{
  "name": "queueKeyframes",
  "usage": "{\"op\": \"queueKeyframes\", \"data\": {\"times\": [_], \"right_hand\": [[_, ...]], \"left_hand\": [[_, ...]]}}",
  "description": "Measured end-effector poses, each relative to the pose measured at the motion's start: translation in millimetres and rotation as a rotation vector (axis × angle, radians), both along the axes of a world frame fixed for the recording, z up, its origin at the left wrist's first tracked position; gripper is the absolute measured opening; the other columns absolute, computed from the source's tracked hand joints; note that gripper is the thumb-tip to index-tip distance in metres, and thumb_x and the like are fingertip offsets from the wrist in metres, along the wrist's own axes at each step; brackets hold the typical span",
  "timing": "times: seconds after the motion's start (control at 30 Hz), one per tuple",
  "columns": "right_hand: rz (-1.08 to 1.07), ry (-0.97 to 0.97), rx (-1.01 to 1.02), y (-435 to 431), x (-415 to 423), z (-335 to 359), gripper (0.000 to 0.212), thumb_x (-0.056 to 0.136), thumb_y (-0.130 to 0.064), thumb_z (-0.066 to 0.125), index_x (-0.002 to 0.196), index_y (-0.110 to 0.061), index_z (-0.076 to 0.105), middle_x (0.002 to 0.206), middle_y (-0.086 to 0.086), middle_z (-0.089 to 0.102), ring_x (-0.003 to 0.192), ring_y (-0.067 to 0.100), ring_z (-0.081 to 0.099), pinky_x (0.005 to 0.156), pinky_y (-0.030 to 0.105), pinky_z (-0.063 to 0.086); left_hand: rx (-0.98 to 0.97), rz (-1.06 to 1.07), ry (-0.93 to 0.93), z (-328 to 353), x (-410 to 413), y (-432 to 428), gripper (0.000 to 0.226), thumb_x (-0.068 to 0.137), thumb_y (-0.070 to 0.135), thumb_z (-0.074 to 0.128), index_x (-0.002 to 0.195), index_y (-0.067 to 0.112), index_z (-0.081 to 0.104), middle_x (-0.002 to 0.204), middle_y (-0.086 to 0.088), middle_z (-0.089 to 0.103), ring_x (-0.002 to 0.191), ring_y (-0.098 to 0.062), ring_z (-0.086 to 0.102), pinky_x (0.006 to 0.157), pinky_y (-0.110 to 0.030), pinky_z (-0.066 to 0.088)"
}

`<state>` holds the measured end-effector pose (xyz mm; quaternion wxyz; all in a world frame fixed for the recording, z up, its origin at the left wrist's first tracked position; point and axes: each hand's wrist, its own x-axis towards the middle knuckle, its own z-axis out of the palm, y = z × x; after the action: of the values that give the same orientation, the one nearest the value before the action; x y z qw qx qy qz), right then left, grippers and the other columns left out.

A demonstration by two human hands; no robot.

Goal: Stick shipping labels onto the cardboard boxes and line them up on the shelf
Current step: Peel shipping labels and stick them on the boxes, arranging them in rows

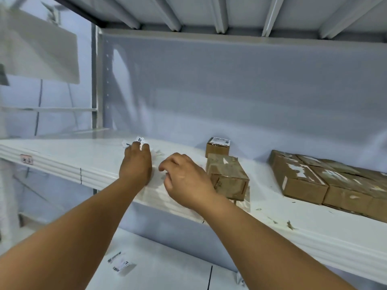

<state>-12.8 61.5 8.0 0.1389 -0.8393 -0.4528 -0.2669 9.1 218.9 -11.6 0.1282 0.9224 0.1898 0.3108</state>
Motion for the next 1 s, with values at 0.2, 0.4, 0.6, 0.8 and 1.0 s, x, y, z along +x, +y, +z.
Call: {"op": "queueKeyframes", "data": {"times": [0.2, 0.4, 0.6, 0.8, 1.0], "right_hand": [[-0.097, 0.326, 0.166, 45.8, 33.7, 4.7, 0.027, 0.092, -0.015, 0.044, 0.112, -0.016, 0.062, 0.120, 0.006, 0.052, 0.110, 0.022, 0.050, 0.087, 0.029, 0.041], [-0.128, 0.505, 0.413, 64.0, 65.6, -7.8, 0.028, 0.089, -0.008, 0.045, 0.107, -0.013, 0.065, 0.116, 0.008, 0.060, 0.104, 0.021, 0.056, 0.089, 0.025, 0.042], [-0.068, 0.519, 0.401, 64.1, 72.2, -15.1, 0.025, 0.087, -0.005, 0.045, 0.097, -0.016, 0.065, 0.108, 0.002, 0.065, 0.093, 0.017, 0.056, 0.079, 0.024, 0.043], [-0.017, 0.520, 0.325, 59.2, 64.7, -13.2, 0.029, 0.087, -0.004, 0.043, 0.099, -0.015, 0.068, 0.108, -0.001, 0.066, 0.095, 0.015, 0.056, 0.076, 0.021, 0.041], [-0.028, 0.578, 0.207, 58.9, 62.7, -13.3, 0.038, 0.086, -0.011, 0.046, 0.117, -0.024, 0.063, 0.123, -0.003, 0.063, 0.108, 0.017, 0.057, 0.092, 0.030, 0.048]], "left_hand": [[-0.221, 0.019, 0.028, -4.5, 16.2, 19.4, 0.007, 0.079, 0.003, 0.047, 0.077, 0.010, 0.047, 0.091, -0.014, 0.057, 0.095, -0.034, 0.056, 0.069, -0.033, 0.043], [-0.319, -0.003, -0.226, -7.7, 9.4, 18.7, 0.018, 0.084, 0.006, 0.049, 0.076, 0.007, 0.065, 0.074, -0.009, 0.061, 0.069, -0.028, 0.050, 0.062, -0.029, 0.041], [-0.469, -0.072, -0.197, 3.8, 3.5, 18.8, 0.017, 0.079, 0.013, 0.057, 0.064, 0.007, 0.057, 0.061, -0.004, 0.054, 0.066, -0.024, 0.047, 0.055, -0.031, 0.033], [-0.514, -0.070, -0.168, 3.3, 0.5, 16.0, 0.018, 0.080, 0.016, 0.054, 0.063, 0.012, 0.057, 0.060, 0.001, 0.054, 0.060, -0.017, 0.047, 0.051, -0.026, 0.033], [-0.514, -0.048, -0.243, -0.2, 4.2, 19.8, 0.015, 0.087, 0.018, 0.051, 0.081, 0.014, 0.063, 0.077, -0.001, 0.065, 0.079, -0.024, 0.056, 0.061, -0.030, 0.037]]}}
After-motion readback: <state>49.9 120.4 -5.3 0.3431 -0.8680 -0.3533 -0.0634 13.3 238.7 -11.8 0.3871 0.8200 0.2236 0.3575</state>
